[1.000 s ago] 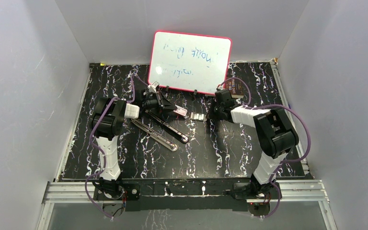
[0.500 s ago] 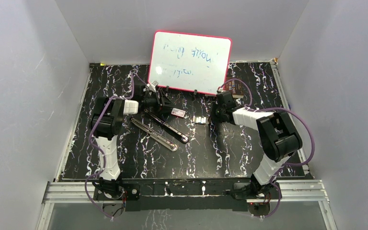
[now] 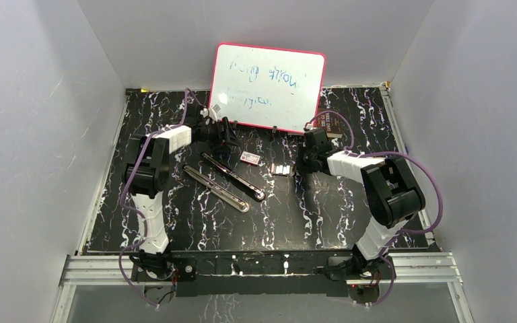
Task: Load the staples into the stapler
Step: Open the staple box at the center of the board.
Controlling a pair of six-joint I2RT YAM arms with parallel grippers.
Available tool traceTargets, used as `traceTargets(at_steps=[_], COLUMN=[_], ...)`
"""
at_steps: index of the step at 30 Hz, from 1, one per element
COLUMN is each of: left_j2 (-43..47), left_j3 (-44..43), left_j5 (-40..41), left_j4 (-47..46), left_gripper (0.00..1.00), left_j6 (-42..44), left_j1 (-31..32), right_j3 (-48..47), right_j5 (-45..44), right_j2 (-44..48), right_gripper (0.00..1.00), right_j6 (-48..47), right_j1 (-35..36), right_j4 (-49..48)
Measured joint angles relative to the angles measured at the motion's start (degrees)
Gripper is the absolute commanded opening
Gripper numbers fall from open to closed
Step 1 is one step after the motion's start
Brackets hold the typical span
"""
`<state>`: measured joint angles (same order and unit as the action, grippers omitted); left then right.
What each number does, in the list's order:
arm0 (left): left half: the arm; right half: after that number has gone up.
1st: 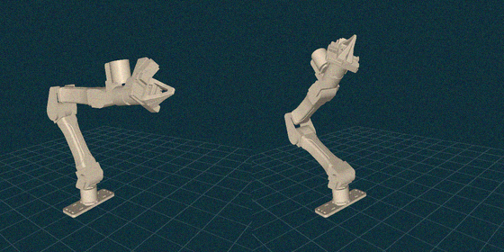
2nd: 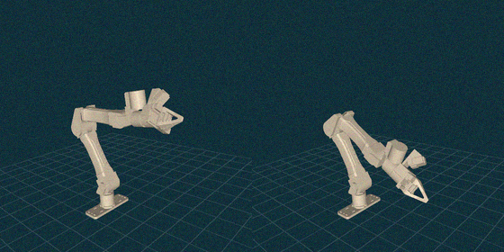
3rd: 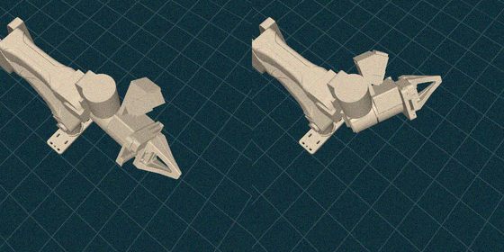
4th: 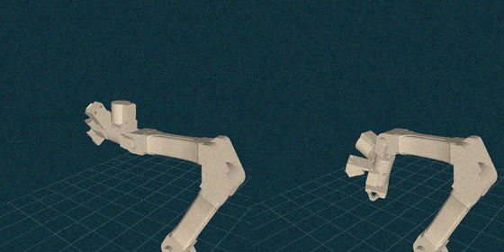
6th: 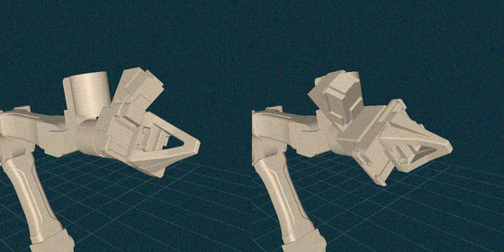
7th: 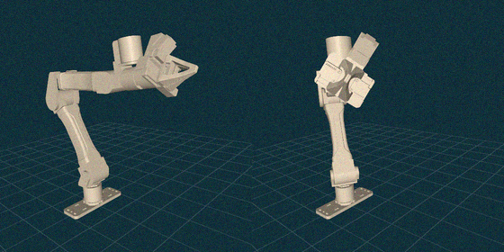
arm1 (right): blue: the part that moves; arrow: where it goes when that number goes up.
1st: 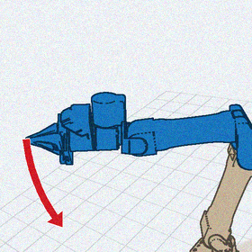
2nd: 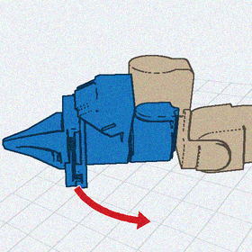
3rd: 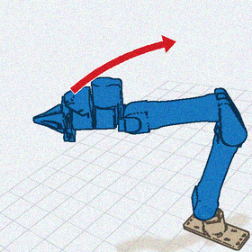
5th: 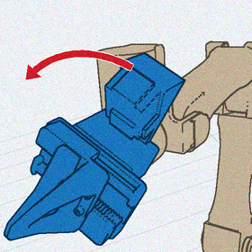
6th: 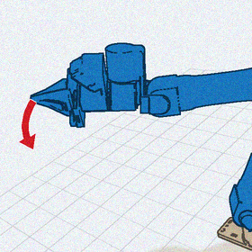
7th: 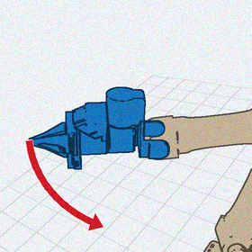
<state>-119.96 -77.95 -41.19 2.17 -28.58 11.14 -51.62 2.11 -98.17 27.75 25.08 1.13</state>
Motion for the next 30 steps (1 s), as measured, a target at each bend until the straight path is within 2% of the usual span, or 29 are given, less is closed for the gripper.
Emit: traceTargets(at_steps=[10, 20, 30], left_j2=[7.1, 10.64, 13.29], left_j3=[-1.31, -0.85, 0.61], left_j5=[9.92, 17.49, 19.45], left_j4=[10.27, 12.28, 12.87], left_gripper=[0.68, 0.68, 0.68], left_j6=[8.59, 12.83, 14.38], left_j1=[-0.09, -0.11, -0.11], right_j3=[-2.36, -10.43, -18.8], right_j5=[0.52, -0.55, 1.18], right_j2=[-0.85, -5.73, -11.02], right_gripper=[0.0, 0.0, 0.01], right_j6=[-4.48, -14.67, -24.22], right_j1=[0.02, 0.04, 0.04], right_j4=[2.43, 8.85, 14.03])
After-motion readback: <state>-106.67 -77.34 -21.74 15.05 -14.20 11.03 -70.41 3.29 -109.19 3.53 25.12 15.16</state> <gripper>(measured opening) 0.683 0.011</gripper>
